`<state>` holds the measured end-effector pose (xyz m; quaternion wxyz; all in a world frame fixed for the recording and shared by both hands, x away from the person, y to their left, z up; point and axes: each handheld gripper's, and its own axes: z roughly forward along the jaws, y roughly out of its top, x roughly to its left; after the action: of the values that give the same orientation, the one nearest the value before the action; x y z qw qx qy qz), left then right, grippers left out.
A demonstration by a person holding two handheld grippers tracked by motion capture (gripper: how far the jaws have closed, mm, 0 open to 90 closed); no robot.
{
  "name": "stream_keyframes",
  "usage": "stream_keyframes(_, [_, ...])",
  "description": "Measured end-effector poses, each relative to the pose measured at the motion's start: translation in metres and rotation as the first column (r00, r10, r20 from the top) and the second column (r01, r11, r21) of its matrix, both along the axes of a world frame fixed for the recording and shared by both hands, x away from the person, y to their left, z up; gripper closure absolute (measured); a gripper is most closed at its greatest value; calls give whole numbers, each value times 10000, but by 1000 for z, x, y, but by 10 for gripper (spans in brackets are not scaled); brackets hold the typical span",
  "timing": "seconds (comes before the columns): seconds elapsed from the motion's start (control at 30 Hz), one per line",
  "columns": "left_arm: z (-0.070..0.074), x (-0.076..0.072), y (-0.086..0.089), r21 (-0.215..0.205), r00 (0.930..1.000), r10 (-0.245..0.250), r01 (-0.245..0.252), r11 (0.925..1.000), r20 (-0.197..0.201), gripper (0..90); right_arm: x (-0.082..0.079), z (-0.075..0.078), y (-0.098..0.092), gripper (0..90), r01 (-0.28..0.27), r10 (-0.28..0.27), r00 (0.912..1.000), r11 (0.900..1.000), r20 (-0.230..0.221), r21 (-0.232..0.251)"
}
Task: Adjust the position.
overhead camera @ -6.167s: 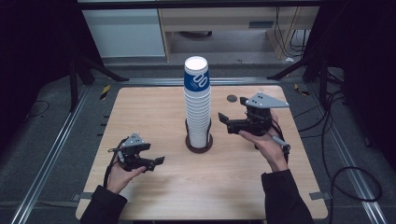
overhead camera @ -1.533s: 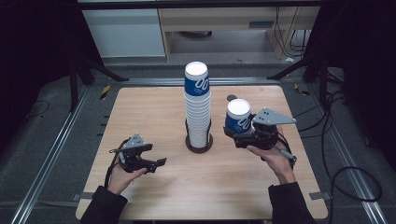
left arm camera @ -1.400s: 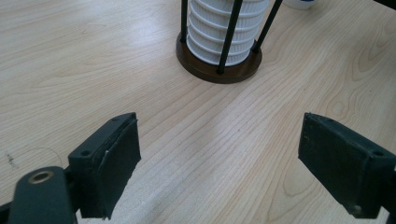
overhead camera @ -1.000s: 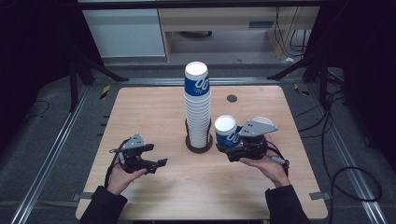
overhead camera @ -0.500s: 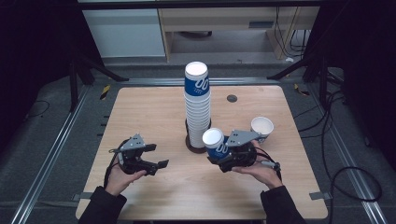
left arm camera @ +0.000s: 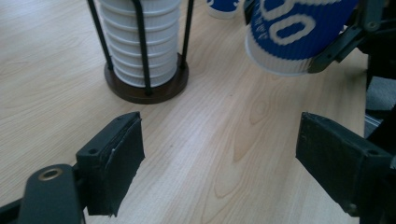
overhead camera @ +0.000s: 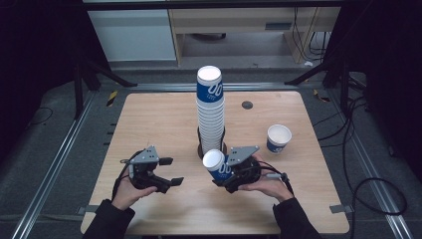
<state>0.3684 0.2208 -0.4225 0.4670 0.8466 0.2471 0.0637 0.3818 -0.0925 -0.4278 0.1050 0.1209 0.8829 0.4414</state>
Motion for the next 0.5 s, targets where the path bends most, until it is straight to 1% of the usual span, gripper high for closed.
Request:
stream_keyframes(0.17, [1,-3,-7,116,9988,-474,475,9988,-89,147,0,-7,12,192,-504,498,9986,9980,-164,-386])
stream_keyframes(0.23, [1,-4,-10,124,9977,-663,665,9977,-124,148,-1,-9,17,192,-622,611,9979,9965,-213,-559])
stream_keyframes(0.4, [3,-6,-17,187,9951,-986,988,9949,-123,148,0,-14,24,192,-865,852,9961,9941,-221,-662])
stream_keyframes(0.5, [4,-6,-20,103,9937,-1107,1109,9938,-170,147,0,-16,28,192,-1007,990,9947,9922,-265,-735])
